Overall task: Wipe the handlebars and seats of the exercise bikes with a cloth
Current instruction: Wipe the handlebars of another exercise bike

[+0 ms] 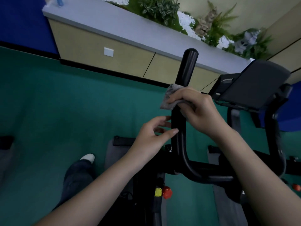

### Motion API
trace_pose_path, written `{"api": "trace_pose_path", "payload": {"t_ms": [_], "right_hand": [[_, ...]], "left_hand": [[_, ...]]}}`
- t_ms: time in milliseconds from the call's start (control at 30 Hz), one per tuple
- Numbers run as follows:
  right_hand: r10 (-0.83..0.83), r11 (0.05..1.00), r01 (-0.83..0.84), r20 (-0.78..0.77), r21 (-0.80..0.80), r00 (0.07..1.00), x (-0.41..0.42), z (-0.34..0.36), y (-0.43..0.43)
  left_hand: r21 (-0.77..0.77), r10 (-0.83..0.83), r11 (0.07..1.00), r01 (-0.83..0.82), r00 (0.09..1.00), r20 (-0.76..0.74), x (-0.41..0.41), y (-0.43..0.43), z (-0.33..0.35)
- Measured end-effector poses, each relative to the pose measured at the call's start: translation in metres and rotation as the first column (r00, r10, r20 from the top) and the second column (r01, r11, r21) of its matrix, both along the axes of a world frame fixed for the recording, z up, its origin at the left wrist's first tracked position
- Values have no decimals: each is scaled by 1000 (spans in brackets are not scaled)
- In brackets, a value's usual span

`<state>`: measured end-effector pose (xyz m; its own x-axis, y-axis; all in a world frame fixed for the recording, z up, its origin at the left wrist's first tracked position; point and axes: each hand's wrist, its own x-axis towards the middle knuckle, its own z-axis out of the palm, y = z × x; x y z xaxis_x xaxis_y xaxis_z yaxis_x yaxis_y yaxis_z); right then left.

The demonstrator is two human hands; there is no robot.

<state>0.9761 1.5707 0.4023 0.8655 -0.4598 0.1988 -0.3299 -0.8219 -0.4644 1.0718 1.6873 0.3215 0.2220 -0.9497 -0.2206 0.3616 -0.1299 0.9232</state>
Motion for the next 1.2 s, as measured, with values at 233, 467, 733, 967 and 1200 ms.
{"api": "trace_pose_path", "payload": {"t_ms": [233,467,733,967,1200], "right_hand": [[-9,996,11,-33,88,999,-15,0,16],[-64,979,66,-18,195,998,-38,-4,49],[-56,965,56,-7,257,998,-66,-7,86],[-417,855,303,212,420,884,-81,-3,112],[-590,791,433,352,432,727,-44,8,135]], "left_hand": [[-13,50,999,-50,999,7,-13,14,0],[-9,17,1000,-16,992,126,-10,36,-5],[37,-5,999,-4,967,253,5,55,-1],[48,-122,992,113,900,419,14,57,8],[55,-121,992,114,721,682,70,81,4]]}}
